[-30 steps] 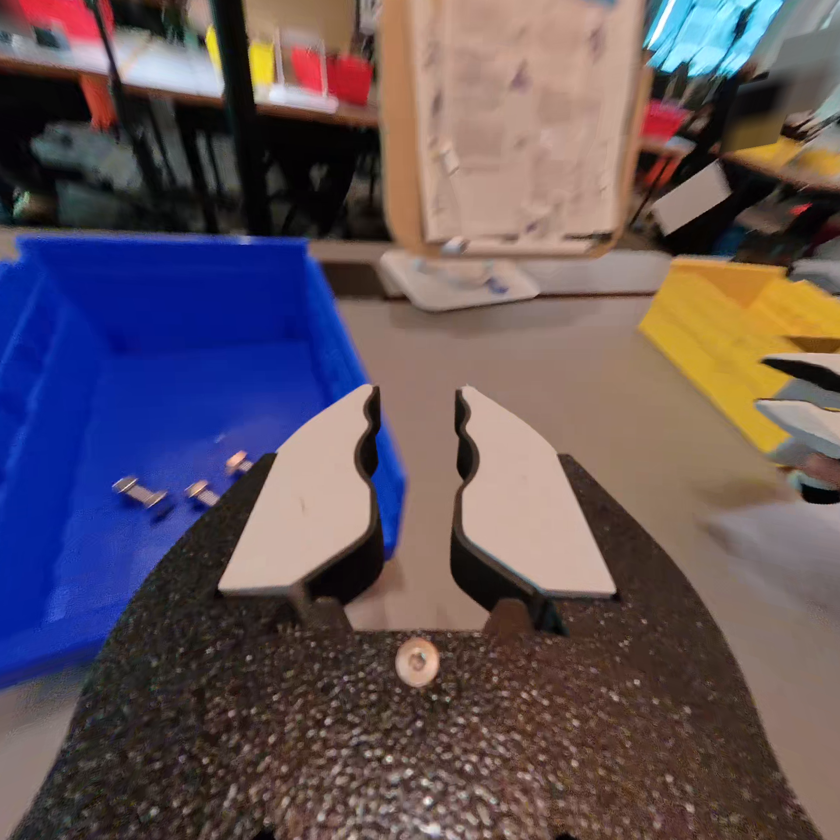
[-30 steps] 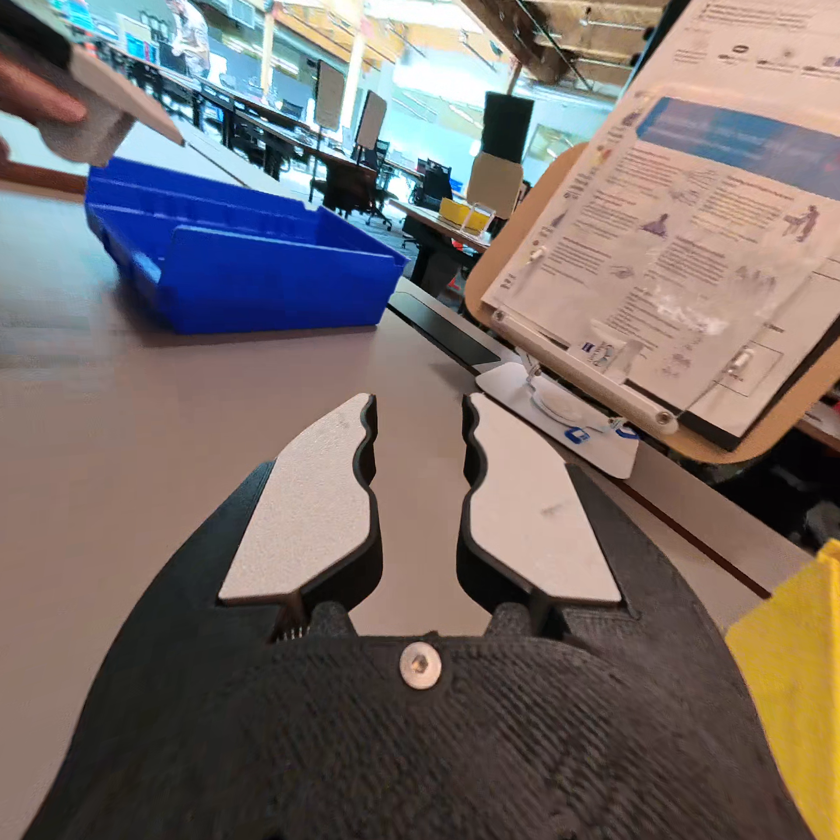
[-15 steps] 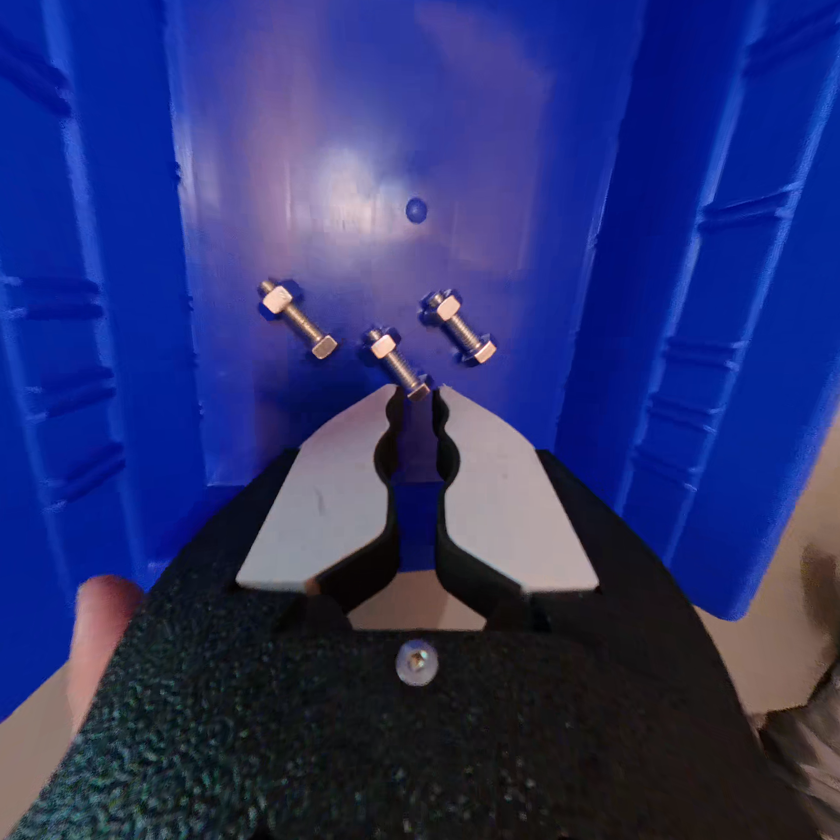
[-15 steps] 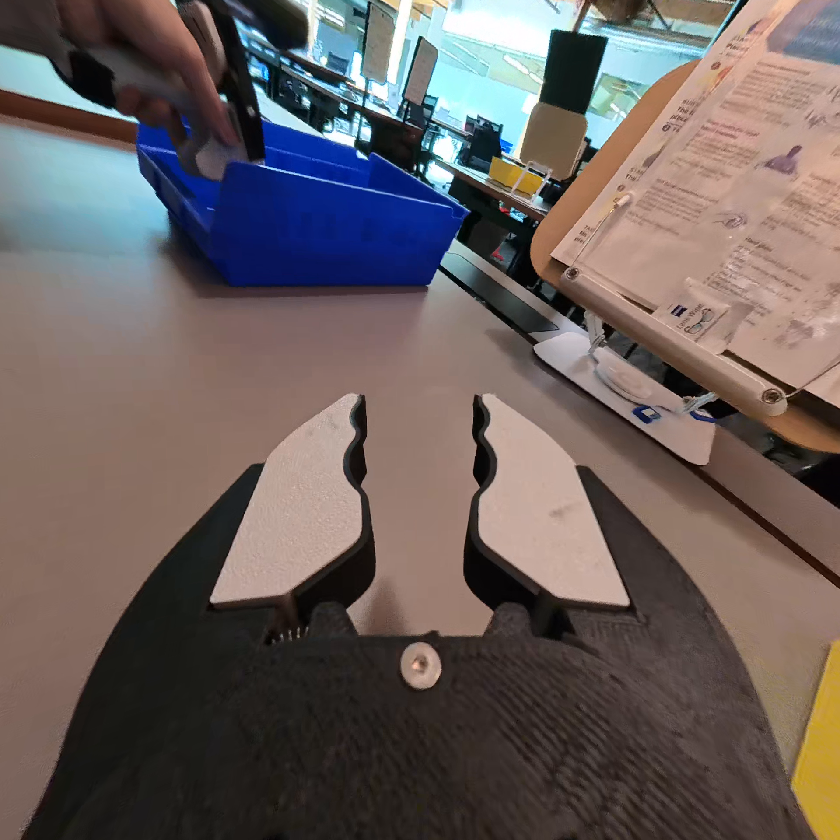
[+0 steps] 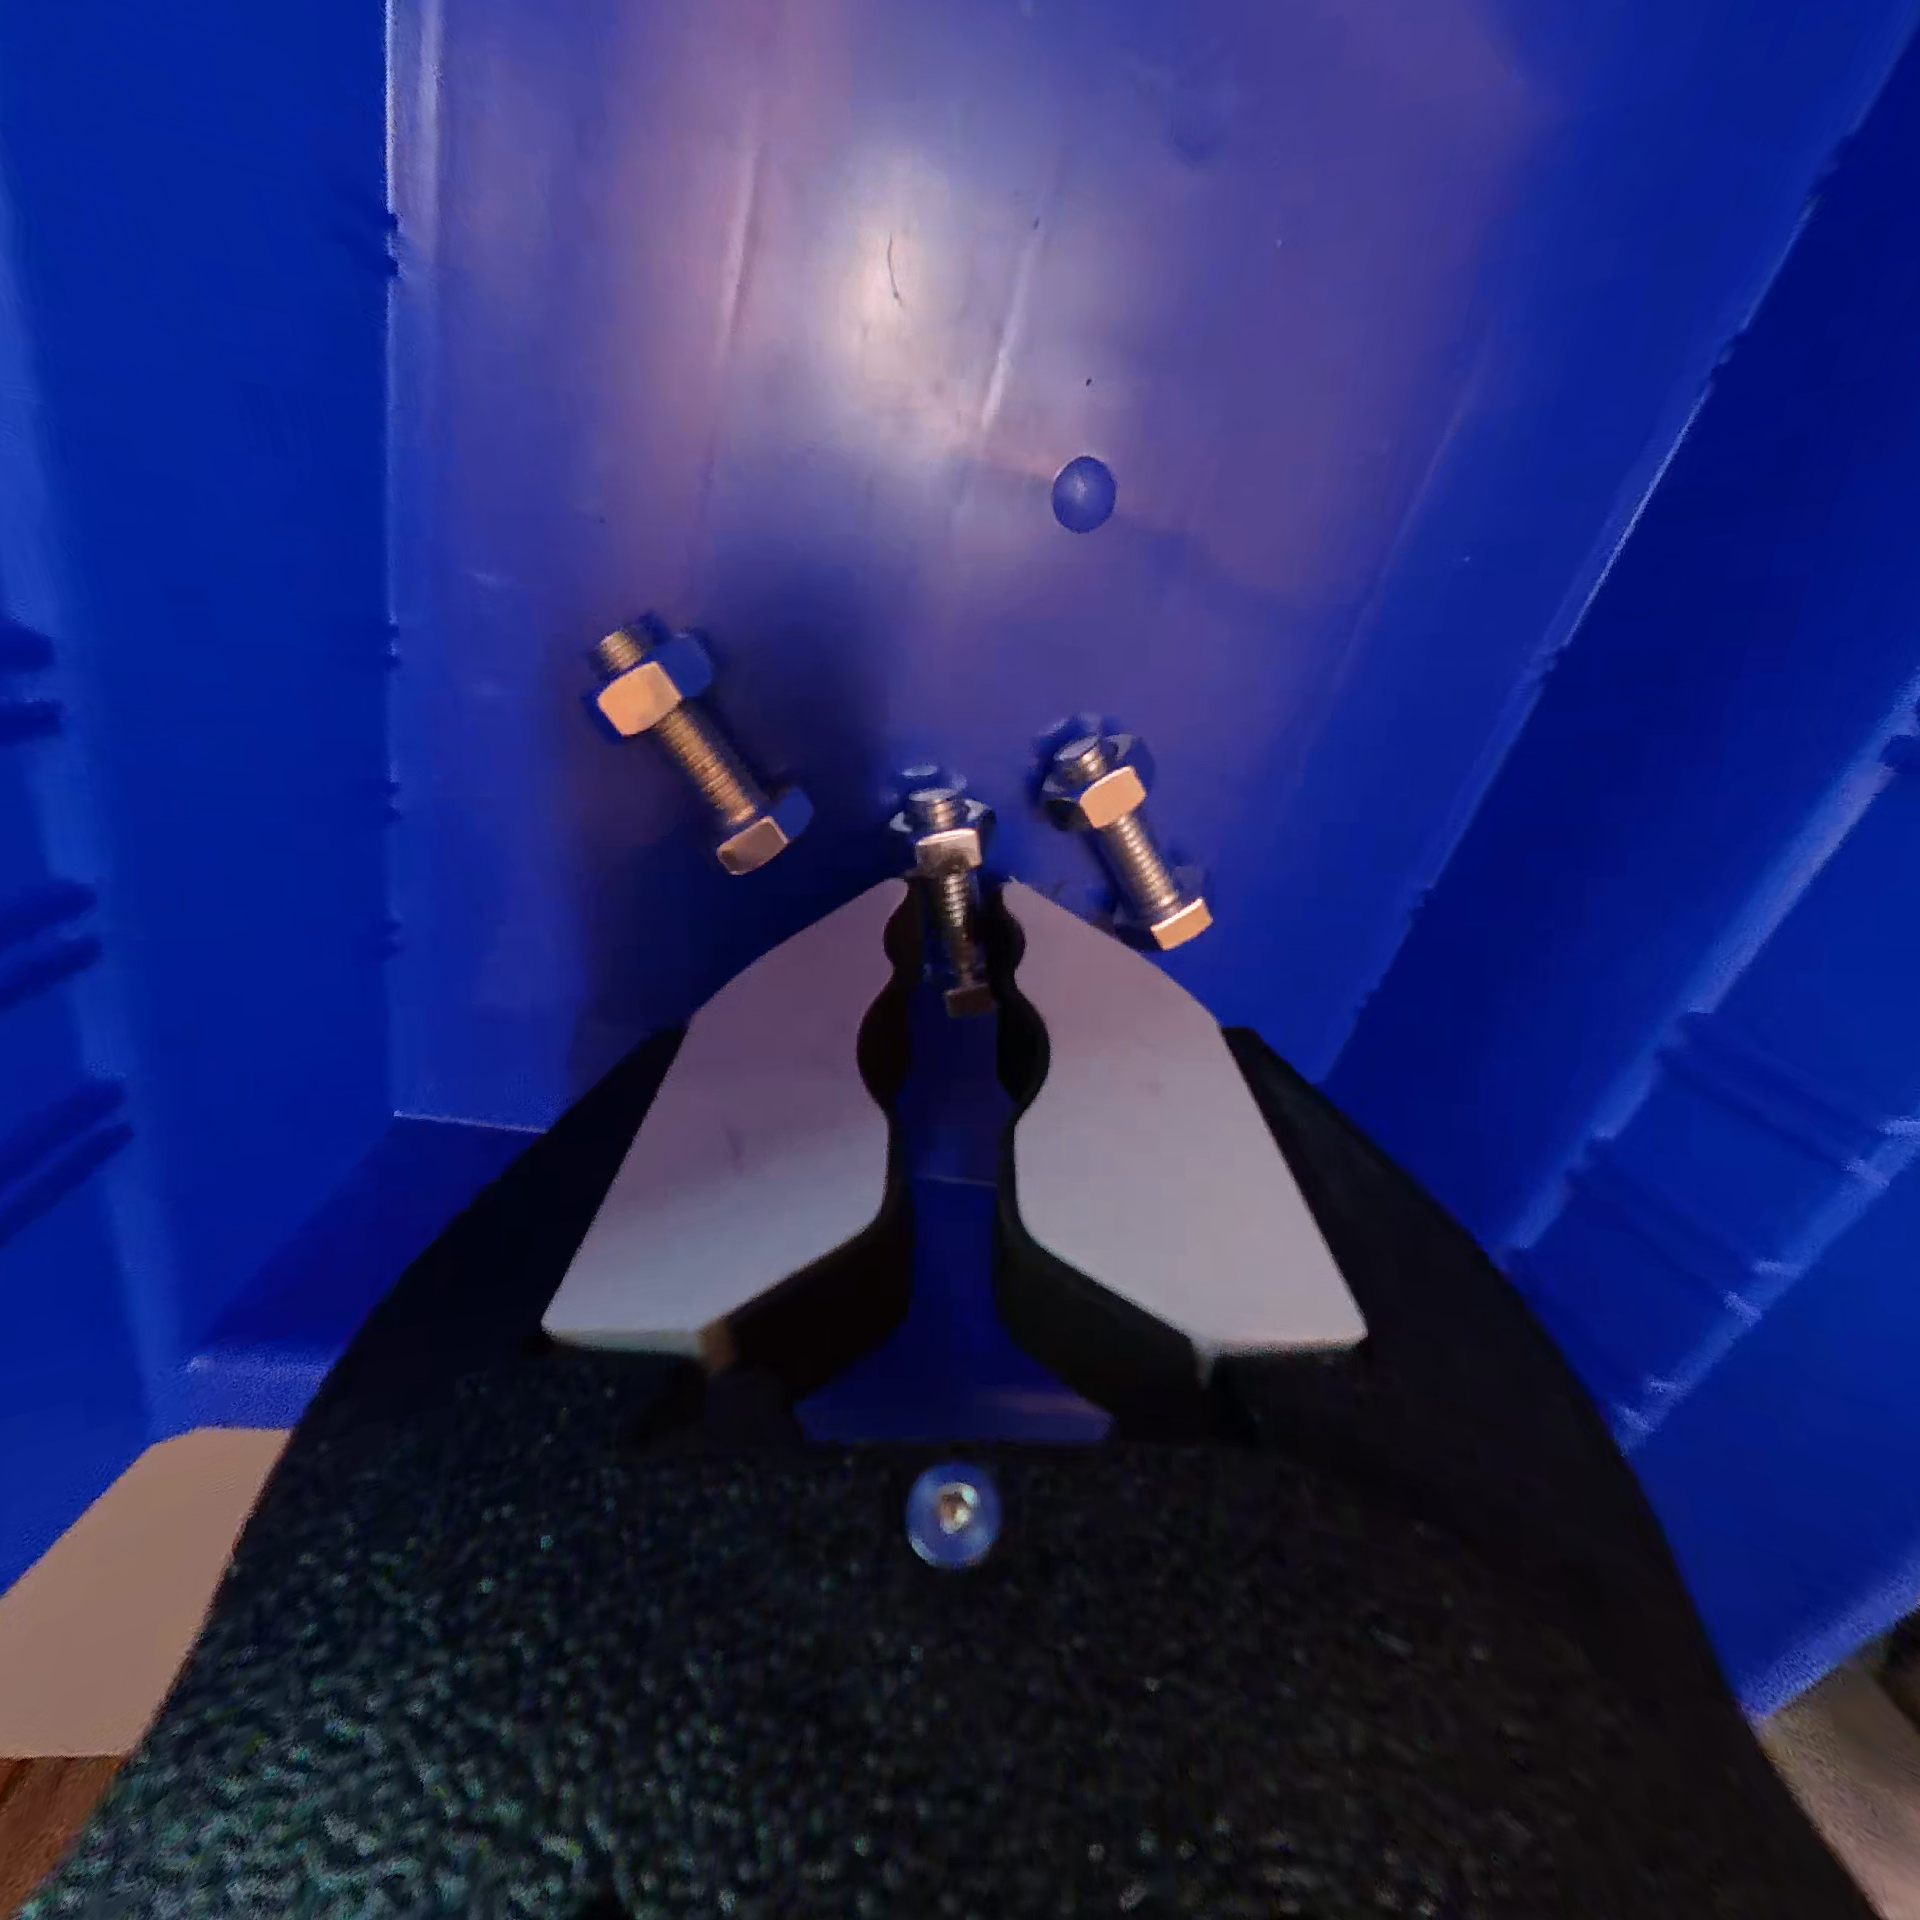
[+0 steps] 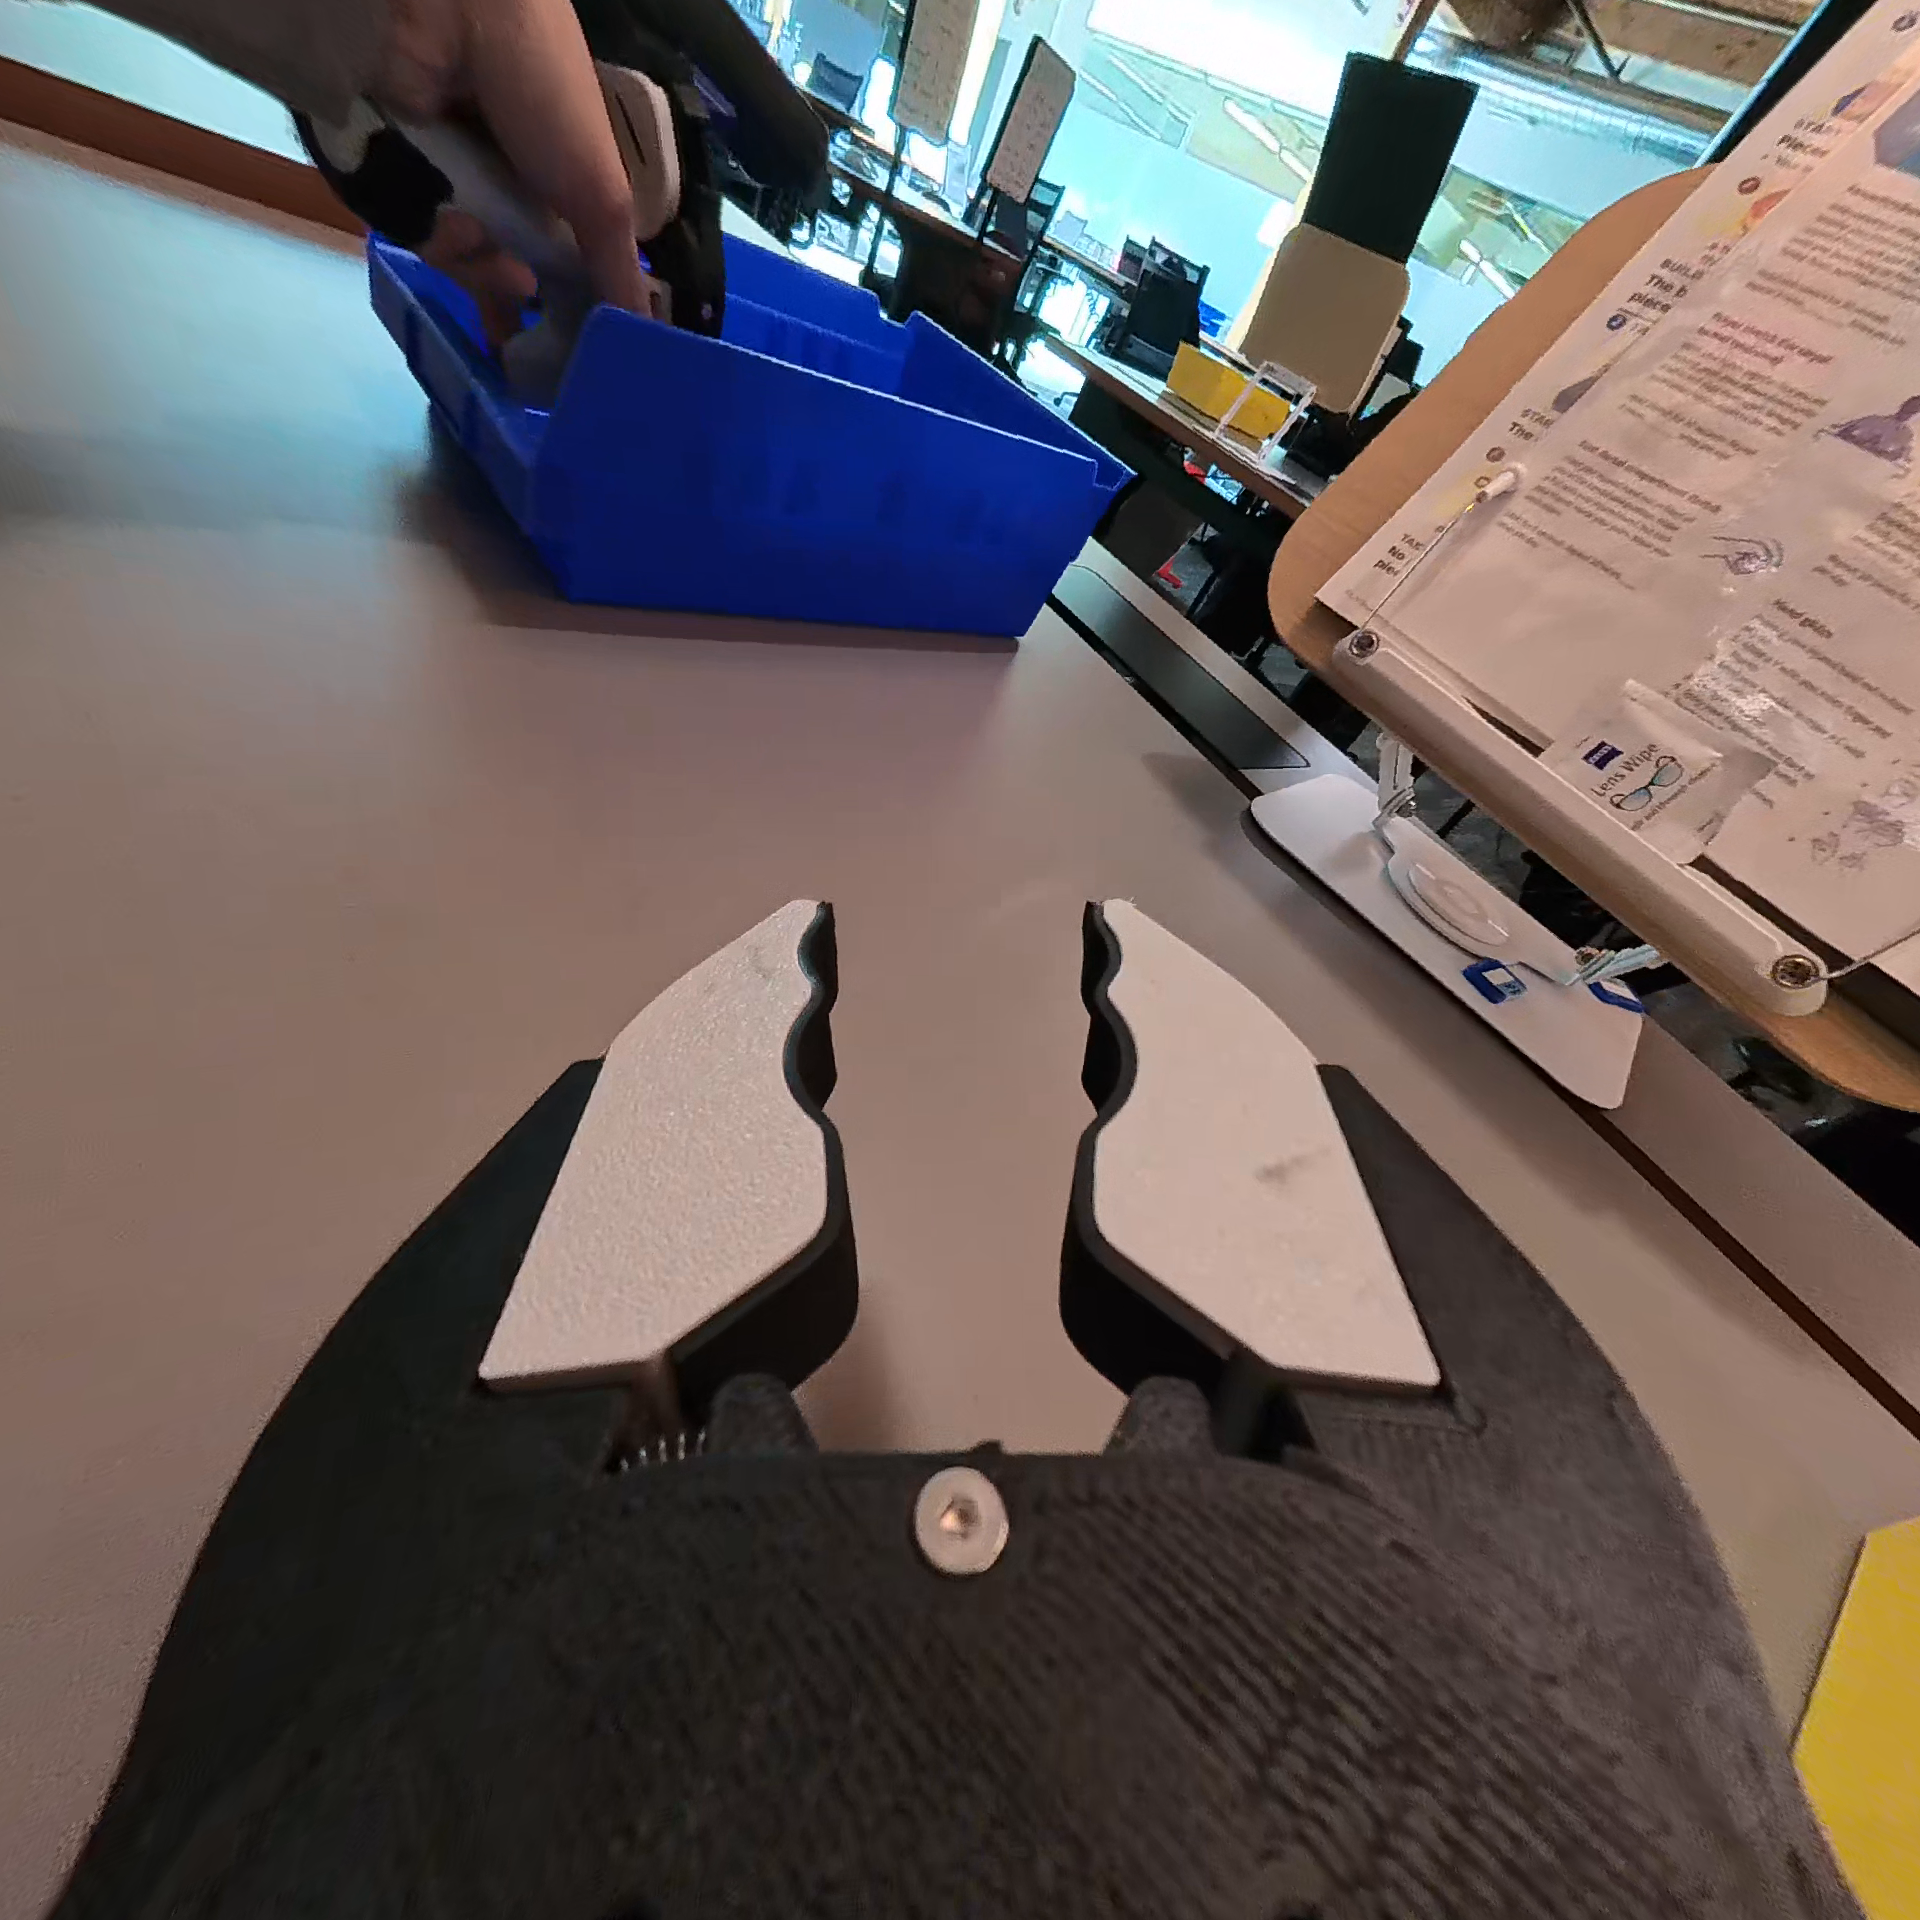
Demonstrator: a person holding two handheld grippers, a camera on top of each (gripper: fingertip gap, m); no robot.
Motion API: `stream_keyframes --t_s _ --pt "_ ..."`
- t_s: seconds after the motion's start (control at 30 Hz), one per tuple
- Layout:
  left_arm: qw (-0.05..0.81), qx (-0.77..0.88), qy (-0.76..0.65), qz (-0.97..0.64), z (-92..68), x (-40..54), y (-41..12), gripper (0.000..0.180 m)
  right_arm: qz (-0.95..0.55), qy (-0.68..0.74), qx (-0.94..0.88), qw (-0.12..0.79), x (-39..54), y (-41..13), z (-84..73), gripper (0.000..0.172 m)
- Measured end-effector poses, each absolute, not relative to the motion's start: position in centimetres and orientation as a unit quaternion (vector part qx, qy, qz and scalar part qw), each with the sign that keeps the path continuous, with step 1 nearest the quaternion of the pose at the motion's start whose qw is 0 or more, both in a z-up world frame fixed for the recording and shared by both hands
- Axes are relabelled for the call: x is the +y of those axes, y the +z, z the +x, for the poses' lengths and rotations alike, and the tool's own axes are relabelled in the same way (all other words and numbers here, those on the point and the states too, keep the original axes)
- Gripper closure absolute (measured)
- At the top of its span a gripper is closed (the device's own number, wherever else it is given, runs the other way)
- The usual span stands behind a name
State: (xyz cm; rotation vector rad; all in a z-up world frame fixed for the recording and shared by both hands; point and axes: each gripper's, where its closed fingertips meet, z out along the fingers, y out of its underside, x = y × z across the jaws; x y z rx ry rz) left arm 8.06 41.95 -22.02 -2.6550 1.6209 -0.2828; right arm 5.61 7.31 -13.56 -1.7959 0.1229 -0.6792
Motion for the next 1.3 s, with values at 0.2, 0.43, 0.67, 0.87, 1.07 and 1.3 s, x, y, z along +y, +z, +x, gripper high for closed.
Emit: stream_keyframes --t_s 0.2,0.43,0.67,0.87,1.07,1.3 --pt "0.027 0.610 -0.096 -0.786 7.4 41.7 -22.0 0.170 -0.748 -0.217 0.074 0.622 7.6 -12.7 4.8 0.122" --pt "0.135 0.699 -0.278 -0.645 8.8 37.8 -12.4 0.171 -0.714 -0.102 0.087 0.687 8.4 -11.2 2.9 0.112" --pt "0.167 0.681 -0.642 -0.311 4.5 22.5 0.6 0.172 -0.641 -0.031 0.083 0.762 8.6 -8.1 1.3 0.116" --pt "0.100 0.671 -0.713 -0.178 2.0 12.1 -4.6 0.172 -0.606 -0.011 0.068 0.793 7.7 -6.6 0.6 0.118" --pt "0.089 0.640 -0.751 -0.136 1.6 7.6 -8.6 0.172 -0.611 -0.054 0.063 0.787 7.1 -6.9 1.2 0.128" --pt "0.103 0.666 -0.731 -0.107 0.4 6.5 -9.6 0.172 -0.610 -0.042 0.034 0.791 8.4 -6.5 -0.4 0.136"
